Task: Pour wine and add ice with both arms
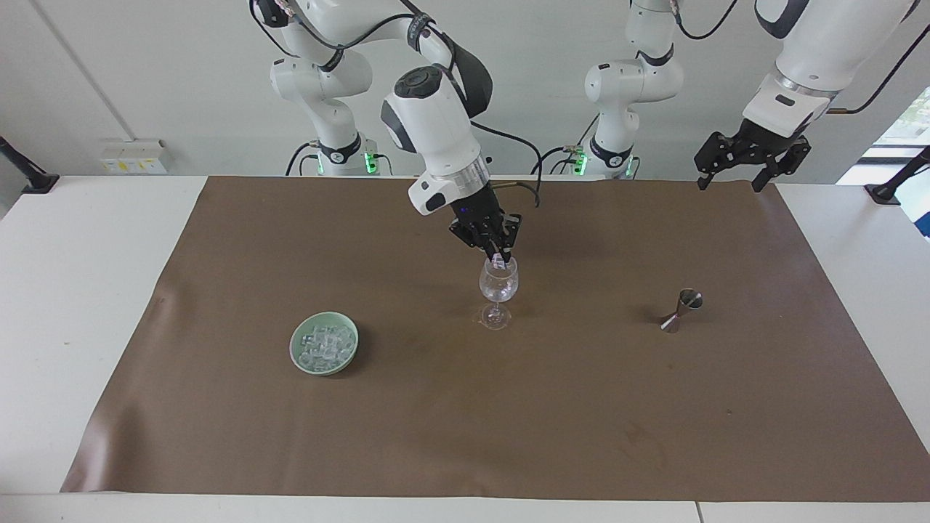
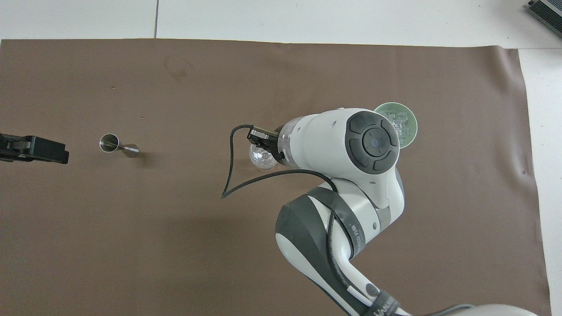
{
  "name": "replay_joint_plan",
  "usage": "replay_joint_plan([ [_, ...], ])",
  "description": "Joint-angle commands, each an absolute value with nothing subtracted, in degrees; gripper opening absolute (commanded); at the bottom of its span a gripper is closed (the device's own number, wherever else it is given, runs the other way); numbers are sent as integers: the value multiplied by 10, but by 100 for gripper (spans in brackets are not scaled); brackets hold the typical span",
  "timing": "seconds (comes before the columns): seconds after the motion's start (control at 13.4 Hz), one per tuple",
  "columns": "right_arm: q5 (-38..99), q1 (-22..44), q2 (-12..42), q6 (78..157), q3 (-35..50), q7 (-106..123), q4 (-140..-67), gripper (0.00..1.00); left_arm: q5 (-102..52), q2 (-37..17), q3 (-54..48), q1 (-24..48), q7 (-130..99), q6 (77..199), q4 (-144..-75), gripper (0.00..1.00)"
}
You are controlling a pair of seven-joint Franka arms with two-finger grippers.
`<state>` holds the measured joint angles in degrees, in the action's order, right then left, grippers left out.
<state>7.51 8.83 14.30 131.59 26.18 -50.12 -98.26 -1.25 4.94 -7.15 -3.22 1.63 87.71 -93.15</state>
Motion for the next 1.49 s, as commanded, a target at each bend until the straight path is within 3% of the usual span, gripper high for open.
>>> replay_joint_plan([
  [0.0,71,84,144,1324,265,-499,-989,0,-4,53,-67,-28,22,870,-930,100],
  [0.52,72,85,146,1324,265,-505,-987,1,-4,58,-66,-27,23,860,-925,100],
  [1.42,72,84,147,1320,265,-506,-983,28,-4,58,-54,-29,19,856,-922,100],
])
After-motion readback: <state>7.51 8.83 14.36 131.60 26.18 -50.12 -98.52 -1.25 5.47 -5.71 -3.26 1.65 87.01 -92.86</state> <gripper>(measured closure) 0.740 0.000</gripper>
